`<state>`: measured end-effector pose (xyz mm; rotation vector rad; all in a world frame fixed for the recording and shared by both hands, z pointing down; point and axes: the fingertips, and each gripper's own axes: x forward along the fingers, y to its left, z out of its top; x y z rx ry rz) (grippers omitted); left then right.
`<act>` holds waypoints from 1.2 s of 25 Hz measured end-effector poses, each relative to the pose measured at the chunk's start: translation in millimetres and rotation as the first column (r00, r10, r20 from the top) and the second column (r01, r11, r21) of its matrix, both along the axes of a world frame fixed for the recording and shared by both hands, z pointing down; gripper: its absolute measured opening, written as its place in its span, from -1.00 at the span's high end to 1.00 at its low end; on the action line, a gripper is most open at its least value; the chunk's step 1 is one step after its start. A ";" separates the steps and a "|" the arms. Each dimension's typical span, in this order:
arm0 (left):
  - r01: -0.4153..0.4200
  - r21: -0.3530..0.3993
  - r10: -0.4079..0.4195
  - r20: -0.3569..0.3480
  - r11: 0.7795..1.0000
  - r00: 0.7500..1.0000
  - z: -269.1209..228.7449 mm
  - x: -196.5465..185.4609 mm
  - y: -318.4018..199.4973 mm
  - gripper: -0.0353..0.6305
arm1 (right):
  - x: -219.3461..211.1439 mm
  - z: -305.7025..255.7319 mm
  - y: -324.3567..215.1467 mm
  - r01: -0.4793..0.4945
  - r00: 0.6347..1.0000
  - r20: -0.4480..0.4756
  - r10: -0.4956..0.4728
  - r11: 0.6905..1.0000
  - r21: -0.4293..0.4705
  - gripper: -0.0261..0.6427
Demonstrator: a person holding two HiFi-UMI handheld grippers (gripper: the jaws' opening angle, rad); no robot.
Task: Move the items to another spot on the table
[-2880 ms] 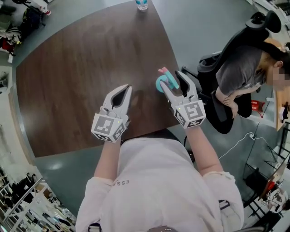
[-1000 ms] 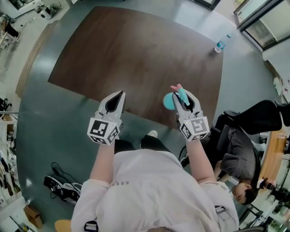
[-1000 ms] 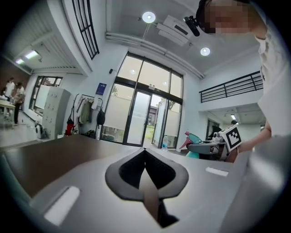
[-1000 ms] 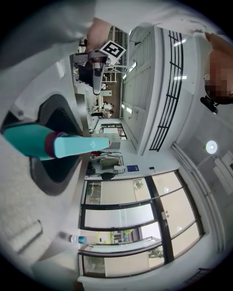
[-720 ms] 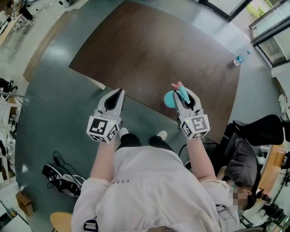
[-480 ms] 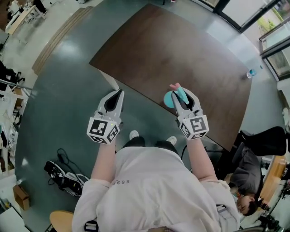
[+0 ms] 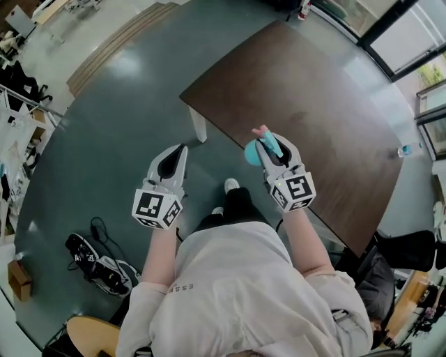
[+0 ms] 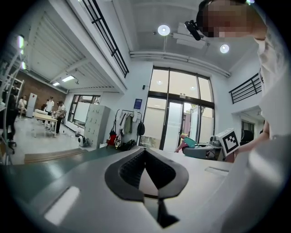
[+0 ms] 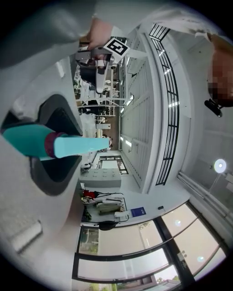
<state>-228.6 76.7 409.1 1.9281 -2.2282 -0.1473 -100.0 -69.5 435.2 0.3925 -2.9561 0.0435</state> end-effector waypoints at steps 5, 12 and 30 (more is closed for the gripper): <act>0.075 0.000 -0.075 -0.010 0.997 0.997 14.6 -39.7 2.2 0.87 | -52.6 16.2 -10.0 0.063 0.998 -0.030 -0.063 0.998 -0.013 0.56; 0.096 -0.034 -0.096 0.001 0.995 0.995 25.7 -126.1 -30.4 0.87 | -127.0 28.9 -48.3 0.059 0.998 -0.030 -0.060 0.998 -0.031 0.56; -0.180 -0.091 0.180 -0.008 0.980 0.984 44.9 -242.6 -191.3 0.87 | -243.7 46.8 -154.9 -0.092 0.992 -0.090 0.091 0.996 -0.001 0.56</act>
